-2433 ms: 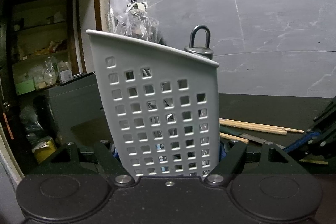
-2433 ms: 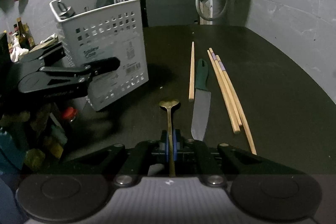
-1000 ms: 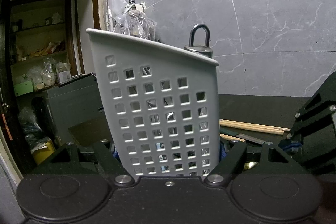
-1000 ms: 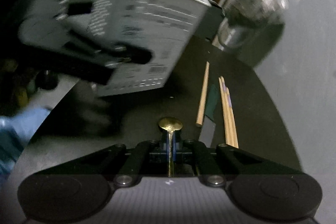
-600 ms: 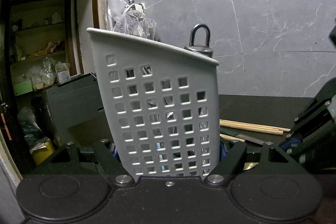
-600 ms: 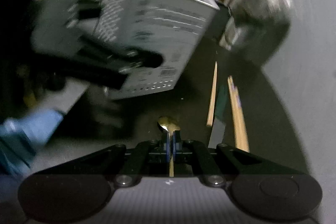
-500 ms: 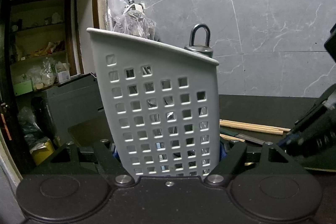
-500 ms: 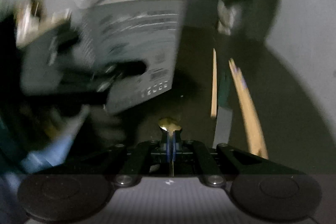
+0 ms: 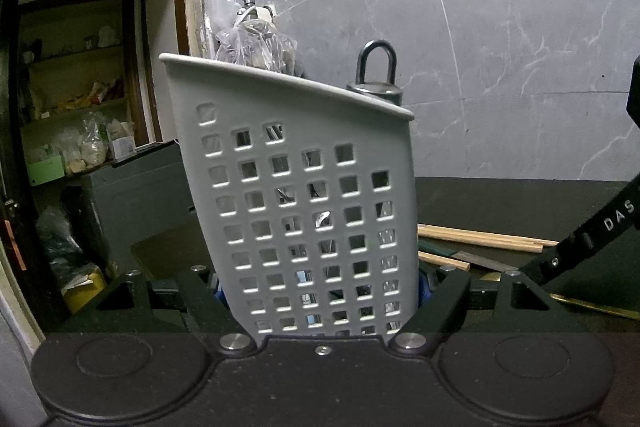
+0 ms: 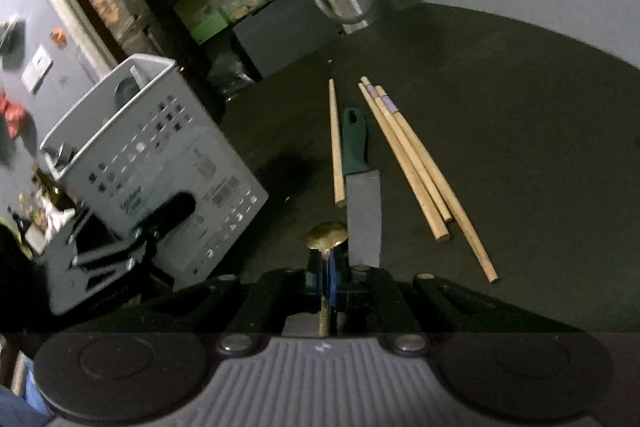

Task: Organize utensils
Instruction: 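Lift the gold spoon off the table with the right tool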

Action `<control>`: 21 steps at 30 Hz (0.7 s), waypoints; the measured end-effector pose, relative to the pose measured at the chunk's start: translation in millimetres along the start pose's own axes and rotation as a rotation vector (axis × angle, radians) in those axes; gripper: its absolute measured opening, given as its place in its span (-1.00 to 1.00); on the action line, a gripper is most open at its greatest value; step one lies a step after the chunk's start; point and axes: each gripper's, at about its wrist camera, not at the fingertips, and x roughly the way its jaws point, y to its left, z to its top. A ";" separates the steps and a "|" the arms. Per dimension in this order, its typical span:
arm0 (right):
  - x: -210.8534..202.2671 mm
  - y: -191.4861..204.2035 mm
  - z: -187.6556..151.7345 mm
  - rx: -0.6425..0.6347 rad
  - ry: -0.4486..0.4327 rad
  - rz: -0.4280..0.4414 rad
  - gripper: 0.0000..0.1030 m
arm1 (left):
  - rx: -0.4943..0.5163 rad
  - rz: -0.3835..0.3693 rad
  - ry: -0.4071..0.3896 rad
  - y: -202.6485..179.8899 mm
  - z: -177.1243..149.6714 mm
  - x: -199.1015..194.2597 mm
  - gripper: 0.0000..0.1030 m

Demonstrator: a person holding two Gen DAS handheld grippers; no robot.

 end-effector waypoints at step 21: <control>20.4 41.7 8.0 -0.375 0.090 -0.116 -0.92 | -0.012 -0.010 0.001 2.2 -2.7 2.9 0.53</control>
